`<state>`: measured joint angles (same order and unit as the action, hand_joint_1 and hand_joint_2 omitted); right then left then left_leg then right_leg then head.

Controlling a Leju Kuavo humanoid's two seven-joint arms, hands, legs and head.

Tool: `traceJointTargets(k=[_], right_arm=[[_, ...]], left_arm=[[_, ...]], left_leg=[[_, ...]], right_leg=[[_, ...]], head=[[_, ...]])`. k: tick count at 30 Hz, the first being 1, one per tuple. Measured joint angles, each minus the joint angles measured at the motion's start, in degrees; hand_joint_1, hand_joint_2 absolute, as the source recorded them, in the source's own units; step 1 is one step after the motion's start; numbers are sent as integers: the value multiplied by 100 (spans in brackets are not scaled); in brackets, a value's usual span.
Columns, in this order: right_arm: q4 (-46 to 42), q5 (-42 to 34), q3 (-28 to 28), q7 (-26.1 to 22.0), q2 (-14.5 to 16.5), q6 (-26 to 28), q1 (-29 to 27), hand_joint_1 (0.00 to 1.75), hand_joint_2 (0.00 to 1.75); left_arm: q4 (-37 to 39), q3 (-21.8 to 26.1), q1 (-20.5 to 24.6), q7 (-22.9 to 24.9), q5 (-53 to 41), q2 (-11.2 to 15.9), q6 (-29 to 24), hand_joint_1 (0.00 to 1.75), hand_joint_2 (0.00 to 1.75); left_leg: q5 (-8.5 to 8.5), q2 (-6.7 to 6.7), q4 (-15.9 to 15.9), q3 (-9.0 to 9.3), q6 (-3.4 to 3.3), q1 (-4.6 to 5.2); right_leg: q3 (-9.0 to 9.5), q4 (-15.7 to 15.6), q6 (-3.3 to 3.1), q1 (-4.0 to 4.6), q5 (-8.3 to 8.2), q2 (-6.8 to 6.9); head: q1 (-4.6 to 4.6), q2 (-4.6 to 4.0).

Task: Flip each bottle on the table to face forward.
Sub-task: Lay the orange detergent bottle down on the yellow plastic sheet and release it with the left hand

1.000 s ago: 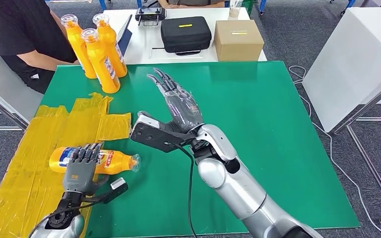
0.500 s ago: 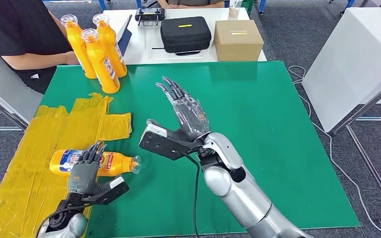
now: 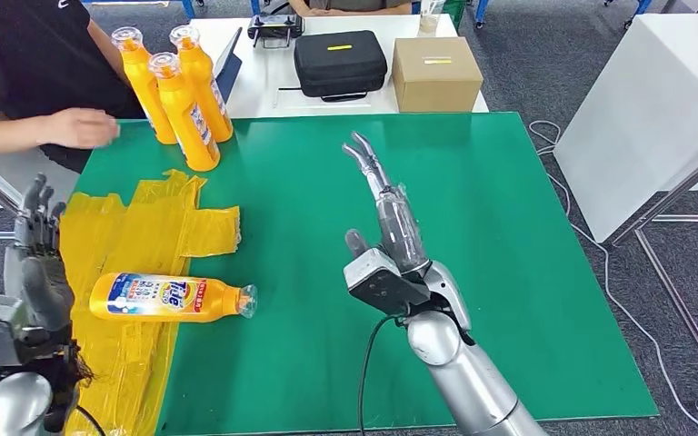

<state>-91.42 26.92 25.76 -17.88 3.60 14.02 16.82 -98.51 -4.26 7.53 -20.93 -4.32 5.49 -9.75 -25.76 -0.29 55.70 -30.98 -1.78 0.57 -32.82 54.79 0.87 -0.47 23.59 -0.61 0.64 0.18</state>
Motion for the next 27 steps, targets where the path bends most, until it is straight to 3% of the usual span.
traceJointTargets(k=[3,10,23,27], right_arm=[[46,-69,-9,-224,22,147,-36,0,0],[188,-1003,-14,-766,154,-183,-58,0,0],[342,-1096,-20,-797,239,-192,-58,0,0],[391,-1105,-45,-624,324,-128,-41,0,0]], left_arm=[[-139,5,103,-14,255,53,68,0,0],[-118,-98,265,-72,667,79,143,0,0],[-20,-240,350,-77,739,72,139,0,0],[244,-386,555,71,847,-44,175,0,0]], left_leg=[[1,3,0,5,0,0],[1,3,1,4,-1,0],[1,4,1,5,-1,1],[1,0,1,5,-1,1]], right_leg=[[2,0,-1,-1,-1,-3],[2,0,0,-3,-1,-2],[0,0,0,-4,-1,-3],[1,0,0,-4,-1,-1]], head=[[-1,0],[1,0],[0,0],[1,0]])
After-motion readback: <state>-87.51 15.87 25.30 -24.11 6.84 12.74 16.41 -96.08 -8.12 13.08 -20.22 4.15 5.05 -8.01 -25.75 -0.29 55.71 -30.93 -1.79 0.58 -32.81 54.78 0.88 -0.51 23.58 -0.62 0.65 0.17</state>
